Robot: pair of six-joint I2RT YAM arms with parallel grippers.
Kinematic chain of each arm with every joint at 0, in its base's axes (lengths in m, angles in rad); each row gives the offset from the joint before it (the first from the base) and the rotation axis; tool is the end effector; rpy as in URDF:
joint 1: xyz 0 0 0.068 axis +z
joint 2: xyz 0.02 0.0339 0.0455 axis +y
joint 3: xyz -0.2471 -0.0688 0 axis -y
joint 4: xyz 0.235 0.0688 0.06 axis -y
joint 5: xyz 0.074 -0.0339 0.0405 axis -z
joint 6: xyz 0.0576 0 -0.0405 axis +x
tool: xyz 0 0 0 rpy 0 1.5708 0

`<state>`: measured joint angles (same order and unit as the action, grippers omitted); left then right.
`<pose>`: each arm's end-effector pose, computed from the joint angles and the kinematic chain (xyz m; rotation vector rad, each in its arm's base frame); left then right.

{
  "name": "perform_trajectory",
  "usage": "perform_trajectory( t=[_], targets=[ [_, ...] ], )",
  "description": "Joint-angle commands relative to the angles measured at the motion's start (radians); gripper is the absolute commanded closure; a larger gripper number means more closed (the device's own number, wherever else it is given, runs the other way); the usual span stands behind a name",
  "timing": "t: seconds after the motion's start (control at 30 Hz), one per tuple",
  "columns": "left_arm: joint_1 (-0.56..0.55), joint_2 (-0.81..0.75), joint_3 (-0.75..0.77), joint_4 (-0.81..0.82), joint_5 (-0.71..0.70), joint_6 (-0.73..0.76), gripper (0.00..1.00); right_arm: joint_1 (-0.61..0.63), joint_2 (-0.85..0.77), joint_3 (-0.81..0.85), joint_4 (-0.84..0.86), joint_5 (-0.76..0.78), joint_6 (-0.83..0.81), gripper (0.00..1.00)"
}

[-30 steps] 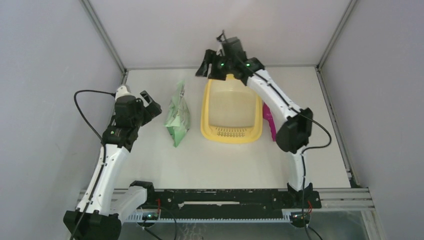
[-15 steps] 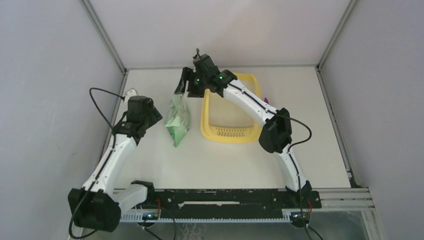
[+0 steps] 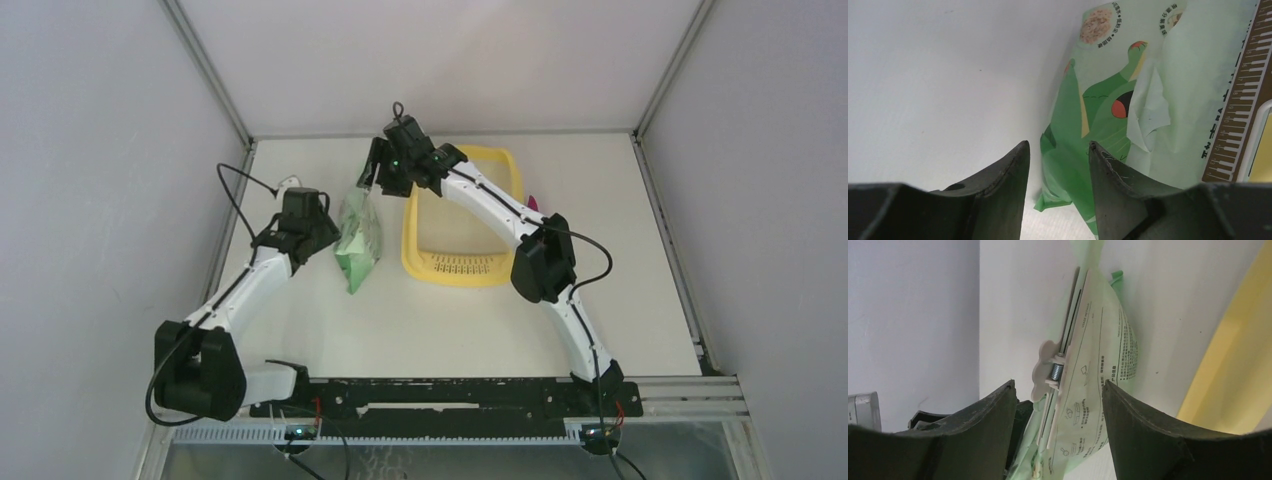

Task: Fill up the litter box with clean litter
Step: Remove the clamp from the cat litter bag, then place the clamp at the center of the board.

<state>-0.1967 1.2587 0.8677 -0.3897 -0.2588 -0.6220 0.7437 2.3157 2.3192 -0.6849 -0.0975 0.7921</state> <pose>0.2739 -0.0396 0.2233 -0.6122 2.2393 -0.1080 0.3821 0.3591 0.2733 0.0023 2.4200 0.8858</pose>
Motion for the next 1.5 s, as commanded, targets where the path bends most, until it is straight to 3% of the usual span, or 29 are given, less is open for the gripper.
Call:
perform_trajectory(
  t=[0.0,0.13,0.3,0.4,0.7,1.1,1.23,1.47],
  targets=[
    [-0.041,0.033,0.013,0.052,-0.004,-0.007,0.48,0.002,0.003,0.028,0.023,0.017,0.024,0.3],
    [-0.067,0.065,0.034,0.052,-0.011,-0.009,0.49,0.0,0.002,0.027,0.013,0.018,0.017,0.34],
    [-0.08,0.072,0.033,0.053,-0.014,-0.01,0.49,-0.006,-0.019,-0.013,0.018,0.013,0.009,0.55],
    [-0.081,0.065,0.028,0.052,-0.018,-0.007,0.49,-0.006,-0.037,-0.04,0.013,0.017,0.0,0.61],
    [-0.081,0.036,0.027,0.036,-0.028,0.006,0.49,-0.002,-0.102,-0.136,0.007,0.028,-0.023,1.0],
    [-0.081,-0.005,0.044,-0.008,-0.067,0.019,0.49,-0.049,-0.283,-0.147,-0.054,0.076,-0.109,1.0],
    [-0.081,-0.021,0.064,-0.033,-0.065,0.03,0.45,-0.129,-0.452,-0.352,-0.038,0.076,-0.171,1.0],
    [-0.077,-0.121,0.104,-0.06,0.022,0.079,0.03,-0.475,-0.869,-0.885,0.035,0.059,-0.244,1.0]
  ],
)
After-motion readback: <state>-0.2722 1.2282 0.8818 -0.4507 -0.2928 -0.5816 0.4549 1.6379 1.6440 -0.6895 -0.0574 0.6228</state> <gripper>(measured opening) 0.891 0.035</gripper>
